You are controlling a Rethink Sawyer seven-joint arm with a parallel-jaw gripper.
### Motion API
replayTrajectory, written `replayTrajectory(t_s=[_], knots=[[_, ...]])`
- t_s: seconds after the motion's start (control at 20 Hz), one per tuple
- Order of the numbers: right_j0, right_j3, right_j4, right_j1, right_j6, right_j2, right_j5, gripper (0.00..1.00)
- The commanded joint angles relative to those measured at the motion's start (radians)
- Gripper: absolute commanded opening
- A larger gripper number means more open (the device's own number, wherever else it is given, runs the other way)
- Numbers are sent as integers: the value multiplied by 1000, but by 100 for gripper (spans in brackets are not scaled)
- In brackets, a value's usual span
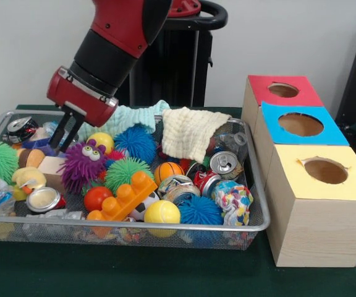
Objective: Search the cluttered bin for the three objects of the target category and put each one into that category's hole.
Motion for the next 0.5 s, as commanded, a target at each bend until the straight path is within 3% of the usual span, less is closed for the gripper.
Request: replayTrajectory(t_s=[0.05, 0.35, 0.5], knots=[[3, 42, 24, 17, 62, 155, 114, 0], [16, -52, 20, 175, 111, 89, 46, 0], [5, -53, 12, 198, 115, 86, 2, 0]])
